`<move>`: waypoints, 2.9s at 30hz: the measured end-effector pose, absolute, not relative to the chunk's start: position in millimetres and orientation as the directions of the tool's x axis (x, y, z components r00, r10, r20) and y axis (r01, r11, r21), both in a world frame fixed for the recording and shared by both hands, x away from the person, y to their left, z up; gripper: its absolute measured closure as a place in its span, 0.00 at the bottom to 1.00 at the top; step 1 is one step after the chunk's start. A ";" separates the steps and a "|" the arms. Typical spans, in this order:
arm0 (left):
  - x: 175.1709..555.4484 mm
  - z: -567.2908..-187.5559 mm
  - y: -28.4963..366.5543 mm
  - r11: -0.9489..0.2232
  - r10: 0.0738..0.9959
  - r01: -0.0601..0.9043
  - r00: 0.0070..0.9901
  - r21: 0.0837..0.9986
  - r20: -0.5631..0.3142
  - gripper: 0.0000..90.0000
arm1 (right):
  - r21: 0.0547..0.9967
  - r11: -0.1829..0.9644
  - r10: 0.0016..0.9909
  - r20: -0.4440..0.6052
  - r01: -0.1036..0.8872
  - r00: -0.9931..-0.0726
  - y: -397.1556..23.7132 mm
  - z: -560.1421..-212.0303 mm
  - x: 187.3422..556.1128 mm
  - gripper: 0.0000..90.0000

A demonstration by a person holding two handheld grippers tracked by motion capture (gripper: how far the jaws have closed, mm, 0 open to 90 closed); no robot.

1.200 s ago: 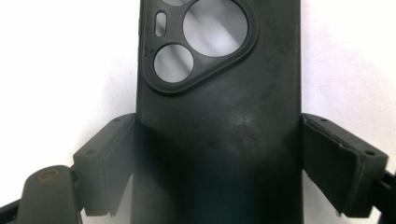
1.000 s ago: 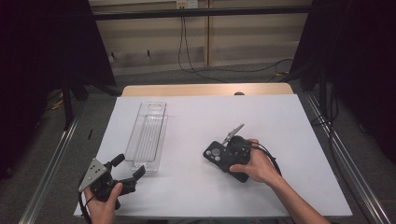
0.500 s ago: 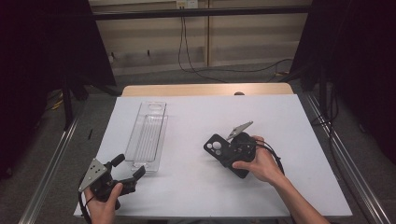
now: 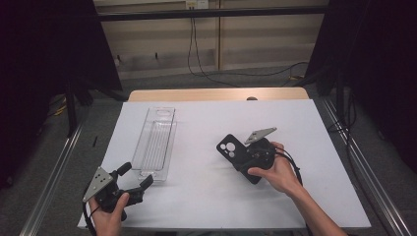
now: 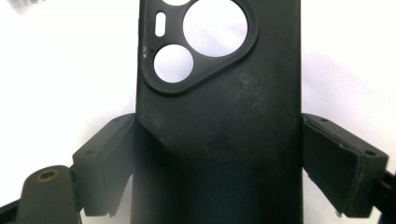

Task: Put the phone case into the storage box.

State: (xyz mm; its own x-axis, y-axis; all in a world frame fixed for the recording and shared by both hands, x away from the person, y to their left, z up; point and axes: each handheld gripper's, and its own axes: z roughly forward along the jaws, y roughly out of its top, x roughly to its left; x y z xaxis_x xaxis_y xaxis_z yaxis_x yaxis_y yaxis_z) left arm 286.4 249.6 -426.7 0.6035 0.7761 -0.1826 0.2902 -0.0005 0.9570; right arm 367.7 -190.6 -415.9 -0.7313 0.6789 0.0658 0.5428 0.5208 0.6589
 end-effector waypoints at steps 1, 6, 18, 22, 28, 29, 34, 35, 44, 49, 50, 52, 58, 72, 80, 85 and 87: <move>286.4 -426.7 249.8 -0.001 0.776 0.290 0.603 0.957 -0.182 0.05 | 0.664 0.517 0.681 0.063 0.540 -0.729 -191.9 -415.9 367.2 0.16; 286.4 -426.7 249.7 0.000 0.777 0.289 0.603 0.957 -0.182 0.05 | 0.706 0.483 0.687 0.061 0.518 -0.724 -198.5 -412.2 364.7 0.16; 286.6 -426.8 249.5 0.002 0.777 0.291 0.602 0.957 -0.185 0.05 | 0.795 0.402 0.678 0.075 0.455 -0.731 -208.4 -407.1 357.2 0.16; 286.4 -426.7 249.4 0.000 0.776 0.290 0.604 0.957 -0.183 0.05 | 0.819 0.380 0.677 0.071 0.430 -0.733 -210.9 -406.6 352.7 0.16; 286.4 -426.7 249.4 0.001 0.775 0.291 0.604 0.957 -0.184 0.05 | 0.857 0.331 0.671 0.080 0.395 -0.737 -216.6 -408.8 346.6 0.16; 286.4 -426.6 249.2 0.002 0.774 0.290 0.605 0.957 -0.185 0.05 | 0.863 0.323 0.673 0.079 0.388 -0.735 -217.7 -409.2 345.8 0.16; 286.2 -426.6 249.1 0.004 0.774 0.291 0.605 0.957 -0.187 0.05 | 0.881 0.306 0.656 0.081 0.362 -0.750 -222.7 -410.3 341.3 0.16; 286.0 -426.5 249.1 0.004 0.773 0.291 0.605 0.957 -0.188 0.05 | 0.883 0.303 0.657 0.078 0.358 -0.750 -223.4 -410.1 340.3 0.16; 285.9 -426.3 249.4 0.004 0.773 0.289 0.606 0.957 -0.187 0.05 | 0.906 0.254 0.665 0.091 0.339 -0.741 -232.9 -413.2 331.4 0.16; 285.8 -426.9 249.7 -0.001 0.773 0.292 0.607 0.956 -0.184 0.05 | 0.917 0.221 0.658 0.112 0.333 -0.744 -237.8 -423.4 325.2 0.16; 285.9 -427.0 249.6 -0.001 0.773 0.292 0.607 0.956 -0.184 0.05 | 0.916 0.221 0.656 0.114 0.334 -0.746 -238.2 -424.9 324.1 0.16; 285.6 -426.7 248.7 0.001 0.770 0.290 0.611 0.957 -0.186 0.05 | 0.917 0.225 0.647 0.111 0.328 -0.754 -238.6 -424.8 321.9 0.16; 284.7 -425.9 246.4 -0.005 0.751 0.283 0.635 0.959 -0.183 0.05 | 0.928 0.205 0.621 0.122 0.310 -0.774 -238.6 -421.9 317.5 0.16; 283.2 -422.6 232.6 -0.060 0.671 0.247 0.727 0.967 -0.144 0.05 | 0.924 0.219 0.556 0.146 0.314 -0.818 -227.4 -428.8 308.9 0.16; 286.6 -420.5 225.6 -0.071 0.627 0.254 0.764 0.965 -0.155 0.03 | 0.925 0.205 0.505 0.180 0.320 -0.844 -220.6 -430.1 306.8 0.16; 288.8 -419.0 222.9 -0.082 0.597 0.272 0.783 0.959 -0.171 0.03 | 0.925 0.202 0.477 0.193 0.321 -0.857 -216.6 -431.0 306.1 0.16; 289.9 -417.3 220.7 -0.088 0.589 0.274 0.790 0.958 -0.172 0.03 | 0.925 0.197 0.472 0.200 0.324 -0.859 -215.3 -431.7 305.8 0.16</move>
State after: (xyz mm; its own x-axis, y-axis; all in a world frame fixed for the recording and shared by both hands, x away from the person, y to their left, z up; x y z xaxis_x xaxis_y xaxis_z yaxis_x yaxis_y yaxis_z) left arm 289.9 220.7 -417.3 0.7901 0.5885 -0.1715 0.2736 -0.0880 0.9578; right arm 305.8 -215.3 -431.7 -0.8586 0.4720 0.2002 0.3238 0.1965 0.9255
